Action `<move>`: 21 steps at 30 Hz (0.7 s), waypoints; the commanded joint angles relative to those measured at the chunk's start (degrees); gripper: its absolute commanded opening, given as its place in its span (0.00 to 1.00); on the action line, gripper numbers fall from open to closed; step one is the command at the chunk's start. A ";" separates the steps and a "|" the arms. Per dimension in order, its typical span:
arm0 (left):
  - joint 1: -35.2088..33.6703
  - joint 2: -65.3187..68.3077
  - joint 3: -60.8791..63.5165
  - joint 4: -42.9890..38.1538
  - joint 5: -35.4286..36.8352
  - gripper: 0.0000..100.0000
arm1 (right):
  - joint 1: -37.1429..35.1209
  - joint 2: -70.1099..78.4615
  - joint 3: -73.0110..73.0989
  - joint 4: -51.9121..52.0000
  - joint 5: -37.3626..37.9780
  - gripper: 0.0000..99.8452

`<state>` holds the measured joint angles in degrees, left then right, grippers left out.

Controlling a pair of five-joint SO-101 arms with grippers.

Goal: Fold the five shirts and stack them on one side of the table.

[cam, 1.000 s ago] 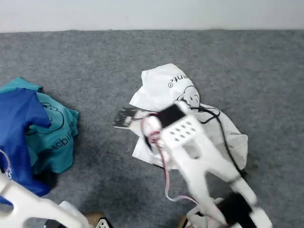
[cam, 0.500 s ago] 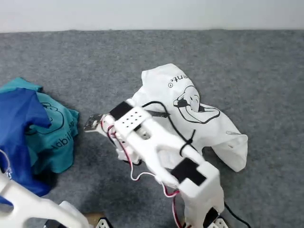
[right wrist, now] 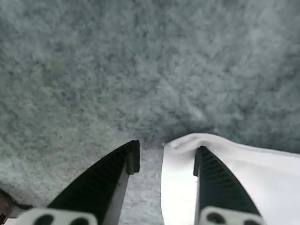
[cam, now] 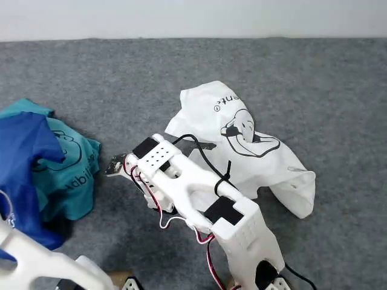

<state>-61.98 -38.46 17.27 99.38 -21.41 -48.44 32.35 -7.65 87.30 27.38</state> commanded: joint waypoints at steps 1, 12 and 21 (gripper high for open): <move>-0.35 -1.23 -0.13 0.97 -0.18 0.02 | 0.40 0.13 -3.34 -1.80 -0.26 0.20; -0.35 -1.23 -0.04 0.97 -0.18 0.02 | 0.40 5.32 -4.13 -3.56 -0.18 0.19; -0.35 -1.23 2.95 0.97 -0.18 0.02 | 2.07 6.90 -10.46 -1.45 0.09 0.01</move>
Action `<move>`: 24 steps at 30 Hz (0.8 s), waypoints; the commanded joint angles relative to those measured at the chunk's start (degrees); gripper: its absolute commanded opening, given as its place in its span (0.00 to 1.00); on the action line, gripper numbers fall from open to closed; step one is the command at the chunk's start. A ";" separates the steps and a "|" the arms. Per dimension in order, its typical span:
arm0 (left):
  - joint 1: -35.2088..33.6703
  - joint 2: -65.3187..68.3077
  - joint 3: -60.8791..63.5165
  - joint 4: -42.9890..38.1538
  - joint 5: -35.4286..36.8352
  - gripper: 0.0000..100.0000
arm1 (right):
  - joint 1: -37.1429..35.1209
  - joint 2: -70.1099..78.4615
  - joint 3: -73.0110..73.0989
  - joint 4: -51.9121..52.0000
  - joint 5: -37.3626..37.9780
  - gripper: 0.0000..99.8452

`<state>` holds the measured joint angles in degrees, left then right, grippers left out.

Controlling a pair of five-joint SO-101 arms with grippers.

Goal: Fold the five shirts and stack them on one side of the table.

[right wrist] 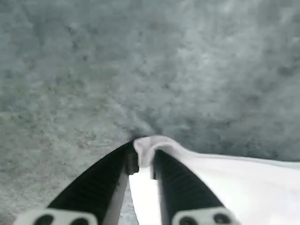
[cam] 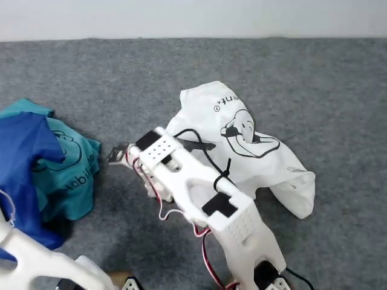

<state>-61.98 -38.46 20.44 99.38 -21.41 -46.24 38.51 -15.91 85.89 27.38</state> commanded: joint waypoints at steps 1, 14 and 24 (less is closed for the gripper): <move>-0.35 -1.23 -0.22 0.97 -0.18 0.02 | 0.48 0.66 -2.81 0.48 0.18 0.01; -0.09 -1.23 -0.57 0.97 -0.18 0.02 | 5.32 -11.03 -14.59 17.10 1.23 0.01; 0.00 -1.23 -0.57 0.97 -0.44 0.02 | 5.67 -46.90 5.01 17.19 1.85 0.01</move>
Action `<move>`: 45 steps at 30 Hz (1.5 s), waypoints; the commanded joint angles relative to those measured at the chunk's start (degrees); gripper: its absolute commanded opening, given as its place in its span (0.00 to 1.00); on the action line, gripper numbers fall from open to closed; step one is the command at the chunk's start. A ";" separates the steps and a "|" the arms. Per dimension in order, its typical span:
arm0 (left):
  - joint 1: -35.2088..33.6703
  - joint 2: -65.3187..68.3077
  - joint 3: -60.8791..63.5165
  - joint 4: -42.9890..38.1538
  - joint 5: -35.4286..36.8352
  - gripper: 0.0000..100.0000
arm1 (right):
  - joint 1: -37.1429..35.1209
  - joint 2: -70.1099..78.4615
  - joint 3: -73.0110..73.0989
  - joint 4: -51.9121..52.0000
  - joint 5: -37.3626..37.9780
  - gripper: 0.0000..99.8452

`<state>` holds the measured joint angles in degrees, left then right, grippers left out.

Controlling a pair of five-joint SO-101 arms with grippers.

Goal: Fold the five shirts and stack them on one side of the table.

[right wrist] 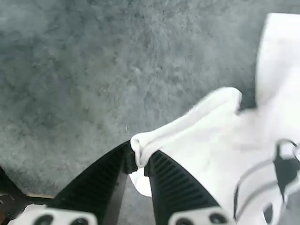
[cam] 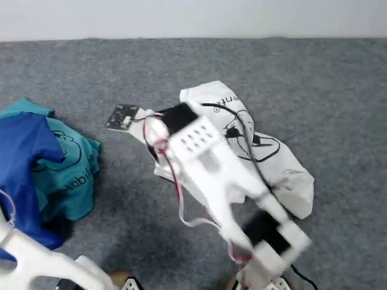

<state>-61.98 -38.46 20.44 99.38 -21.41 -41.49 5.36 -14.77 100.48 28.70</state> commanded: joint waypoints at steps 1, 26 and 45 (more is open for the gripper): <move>0.00 -1.23 -0.57 0.97 -0.44 0.02 | 0.92 -17.71 6.24 2.59 0.62 0.01; 24.35 -12.57 -0.22 0.18 1.85 0.02 | 36.53 -78.11 45.71 2.42 27.08 0.01; 63.65 31.91 -15.16 -22.24 12.84 0.06 | 36.70 -78.11 53.10 2.24 15.21 0.01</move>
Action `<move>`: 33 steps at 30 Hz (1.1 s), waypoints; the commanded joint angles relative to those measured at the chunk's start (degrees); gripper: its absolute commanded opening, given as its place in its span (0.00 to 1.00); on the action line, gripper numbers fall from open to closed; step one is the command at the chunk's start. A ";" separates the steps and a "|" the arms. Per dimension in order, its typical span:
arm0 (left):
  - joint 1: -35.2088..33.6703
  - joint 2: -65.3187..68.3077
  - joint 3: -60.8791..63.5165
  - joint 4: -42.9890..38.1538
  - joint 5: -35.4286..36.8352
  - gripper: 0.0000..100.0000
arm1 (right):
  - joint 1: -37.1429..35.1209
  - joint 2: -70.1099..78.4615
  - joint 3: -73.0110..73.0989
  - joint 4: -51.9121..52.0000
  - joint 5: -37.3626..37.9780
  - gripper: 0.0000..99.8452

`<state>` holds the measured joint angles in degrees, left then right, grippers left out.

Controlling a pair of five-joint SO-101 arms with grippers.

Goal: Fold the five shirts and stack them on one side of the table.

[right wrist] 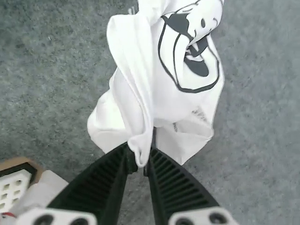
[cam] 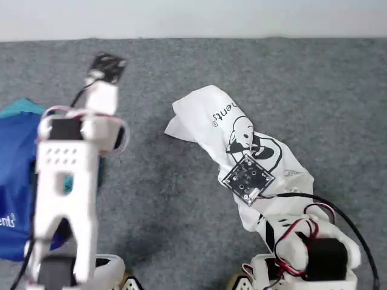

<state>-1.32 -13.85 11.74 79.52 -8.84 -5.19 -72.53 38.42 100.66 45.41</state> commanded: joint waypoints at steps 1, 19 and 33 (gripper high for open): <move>3.87 10.64 -8.84 -2.46 0.26 0.08 | 0.40 -0.04 -0.09 2.07 -1.67 0.01; 10.37 56.62 -57.19 -2.29 0.62 0.21 | 0.40 0.04 0.09 2.07 -6.42 0.01; 14.24 80.44 -81.01 -2.46 6.68 0.20 | 0.48 0.13 0.09 2.07 -6.42 0.01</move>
<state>12.31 65.19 -63.34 78.02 -4.97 -5.19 -72.53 38.77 100.66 39.52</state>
